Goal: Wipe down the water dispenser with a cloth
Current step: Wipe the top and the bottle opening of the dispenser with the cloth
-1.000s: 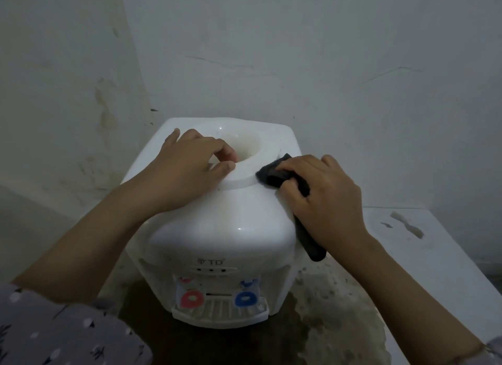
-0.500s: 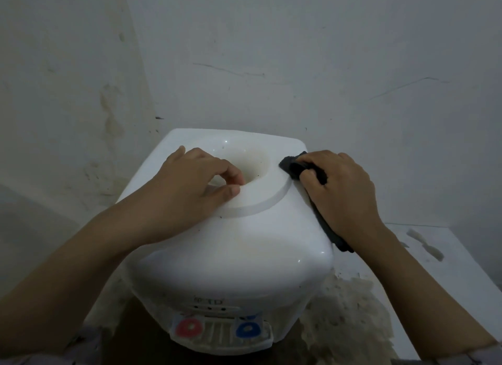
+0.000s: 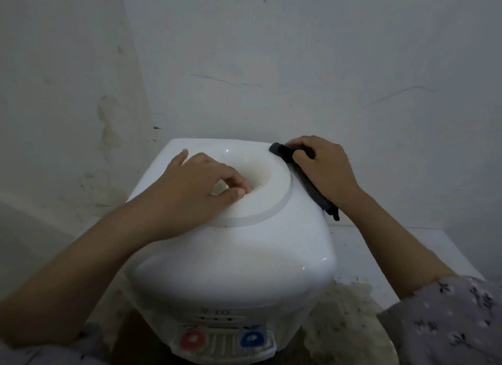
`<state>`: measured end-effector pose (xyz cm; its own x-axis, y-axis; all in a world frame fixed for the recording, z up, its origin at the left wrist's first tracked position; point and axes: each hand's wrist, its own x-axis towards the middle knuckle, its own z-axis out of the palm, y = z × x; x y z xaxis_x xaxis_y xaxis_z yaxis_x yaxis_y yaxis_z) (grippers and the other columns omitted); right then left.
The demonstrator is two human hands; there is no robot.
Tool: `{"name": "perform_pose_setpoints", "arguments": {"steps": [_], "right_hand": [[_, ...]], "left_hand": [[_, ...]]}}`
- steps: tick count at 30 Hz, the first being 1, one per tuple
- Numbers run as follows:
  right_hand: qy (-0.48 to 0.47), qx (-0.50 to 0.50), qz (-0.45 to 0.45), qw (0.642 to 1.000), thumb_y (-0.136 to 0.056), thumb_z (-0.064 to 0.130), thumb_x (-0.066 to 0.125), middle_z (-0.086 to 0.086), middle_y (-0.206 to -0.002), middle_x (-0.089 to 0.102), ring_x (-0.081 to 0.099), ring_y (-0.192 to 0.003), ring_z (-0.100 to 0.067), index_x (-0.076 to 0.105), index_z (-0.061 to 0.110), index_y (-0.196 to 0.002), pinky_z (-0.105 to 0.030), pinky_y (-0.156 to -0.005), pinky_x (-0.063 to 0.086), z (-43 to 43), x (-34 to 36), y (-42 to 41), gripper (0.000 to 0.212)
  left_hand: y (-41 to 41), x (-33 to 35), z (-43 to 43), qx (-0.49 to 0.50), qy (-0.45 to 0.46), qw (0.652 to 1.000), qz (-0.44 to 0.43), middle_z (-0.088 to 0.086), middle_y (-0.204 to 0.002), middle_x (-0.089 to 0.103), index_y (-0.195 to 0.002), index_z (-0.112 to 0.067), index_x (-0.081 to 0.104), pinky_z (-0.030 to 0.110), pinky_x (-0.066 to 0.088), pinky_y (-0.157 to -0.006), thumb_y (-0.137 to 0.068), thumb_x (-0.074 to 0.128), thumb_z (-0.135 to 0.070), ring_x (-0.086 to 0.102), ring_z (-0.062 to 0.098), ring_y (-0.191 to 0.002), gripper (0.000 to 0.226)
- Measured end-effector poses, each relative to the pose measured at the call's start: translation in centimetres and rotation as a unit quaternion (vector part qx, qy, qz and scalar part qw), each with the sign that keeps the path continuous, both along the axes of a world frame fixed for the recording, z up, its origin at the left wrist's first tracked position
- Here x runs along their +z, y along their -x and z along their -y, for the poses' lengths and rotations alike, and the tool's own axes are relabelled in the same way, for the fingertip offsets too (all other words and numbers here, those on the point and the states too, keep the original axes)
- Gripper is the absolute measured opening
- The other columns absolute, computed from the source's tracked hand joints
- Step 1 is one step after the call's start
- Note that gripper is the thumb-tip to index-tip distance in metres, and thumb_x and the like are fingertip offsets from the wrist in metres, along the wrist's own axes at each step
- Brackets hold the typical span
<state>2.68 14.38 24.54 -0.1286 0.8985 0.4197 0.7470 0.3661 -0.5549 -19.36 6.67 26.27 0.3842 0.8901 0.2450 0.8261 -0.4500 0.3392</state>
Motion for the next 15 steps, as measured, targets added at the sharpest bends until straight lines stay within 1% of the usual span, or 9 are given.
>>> {"name": "perform_pose_setpoints", "arguments": {"steps": [2,3,4,5,6,9,10,12,15], "right_hand": [[-0.007,-0.006,-0.073,0.997,-0.087,0.015,0.050,0.012,-0.099,0.067,0.058,-0.093,-0.007,0.069,0.025,-0.101,-0.024,-0.084,0.046,1.5,0.5,-0.2,0.025],[-0.014,-0.009,-0.095,0.995,-0.087,0.014,0.051,0.013,-0.099,0.066,0.058,-0.093,-0.005,0.069,0.025,-0.100,-0.021,-0.084,0.045,2.5,0.8,-0.3,0.025],[-0.019,-0.010,-0.096,0.995,-0.087,0.015,0.051,0.013,-0.099,0.066,0.057,-0.093,-0.005,0.069,0.026,-0.100,-0.020,-0.083,0.044,3.5,1.0,-0.4,0.024],[-0.019,-0.009,-0.076,0.997,-0.088,0.017,0.052,0.013,-0.099,0.065,0.056,-0.092,-0.006,0.068,0.027,-0.102,-0.021,-0.083,0.044,4.6,1.0,-0.5,0.024],[-0.012,-0.009,-0.037,0.999,-0.088,0.019,0.051,0.013,-0.101,0.063,0.055,-0.092,-0.007,0.067,0.028,-0.104,-0.024,-0.082,0.043,5.5,1.0,-0.5,0.024],[-0.001,-0.032,0.088,0.996,-0.092,0.029,0.044,0.017,-0.111,0.057,0.046,-0.098,-0.007,0.059,0.032,-0.117,-0.025,-0.075,0.039,7.4,0.0,-0.3,0.029],[0.000,-0.044,0.108,0.993,-0.093,0.031,0.042,0.018,-0.114,0.055,0.043,-0.099,-0.007,0.056,0.033,-0.120,-0.025,-0.074,0.038,7.6,-0.2,-0.2,0.030],[0.006,-0.062,0.126,0.990,-0.096,0.031,0.039,0.019,-0.117,0.054,0.041,-0.099,-0.008,0.053,0.034,-0.122,-0.026,-0.072,0.038,7.6,-0.2,0.0,0.030],[0.013,-0.084,0.141,0.986,-0.097,0.029,0.035,0.016,-0.115,0.056,0.041,-0.097,-0.010,0.054,0.031,-0.120,-0.027,-0.069,0.037,6.7,-0.1,0.3,0.030]], "left_hand": [[-0.2,0.0,-0.3,0.005,0.006,1.000,-0.010,-0.039,-0.095,0.054,-0.081,-0.051,0.053,0.043,0.016,-0.112,-0.088,0.033,-0.056,0.037,-0.013,-0.101,0.022],[-0.4,0.0,-0.3,0.005,0.009,1.000,-0.012,-0.041,-0.096,0.052,-0.084,-0.050,0.053,0.040,0.013,-0.112,-0.088,0.035,-0.054,0.035,-0.014,-0.100,0.019],[-0.6,0.0,-0.4,0.003,0.010,1.000,-0.015,-0.041,-0.097,0.050,-0.089,-0.051,0.052,0.038,0.011,-0.112,-0.088,0.036,-0.052,0.034,-0.012,-0.099,0.017],[-0.9,-0.1,-0.4,0.002,0.009,1.000,-0.016,-0.040,-0.100,0.050,-0.094,-0.051,0.052,0.036,0.010,-0.112,-0.089,0.036,-0.050,0.032,-0.011,-0.098,0.016],[-1.1,0.0,-0.6,0.001,0.007,1.000,-0.017,-0.037,-0.104,0.050,-0.099,-0.051,0.052,0.035,0.009,-0.113,-0.091,0.036,-0.049,0.029,-0.011,-0.099,0.018],[-1.2,0.2,-1.7,0.009,0.013,0.999,-0.041,-0.031,-0.112,0.046,-0.113,-0.047,0.051,0.033,0.002,-0.112,-0.095,0.037,-0.045,0.025,-0.005,-0.110,0.024],[-1.1,0.4,-2.2,0.013,0.014,0.998,-0.054,-0.030,-0.114,0.045,-0.116,-0.047,0.050,0.034,0.003,-0.113,-0.095,0.038,-0.043,0.025,-0.003,-0.117,0.025],[-0.7,0.6,-3.5,0.025,0.009,0.997,-0.071,-0.026,-0.124,0.045,-0.120,-0.045,0.050,0.040,0.006,-0.114,-0.095,0.039,-0.042,0.024,0.004,-0.128,0.027],[0.3,0.8,-5.7,0.071,0.007,0.994,-0.083,-0.017,-0.140,0.040,-0.127,-0.041,0.047,0.045,0.010,-0.114,-0.096,0.040,-0.041,0.022,0.013,-0.134,0.032]]}}
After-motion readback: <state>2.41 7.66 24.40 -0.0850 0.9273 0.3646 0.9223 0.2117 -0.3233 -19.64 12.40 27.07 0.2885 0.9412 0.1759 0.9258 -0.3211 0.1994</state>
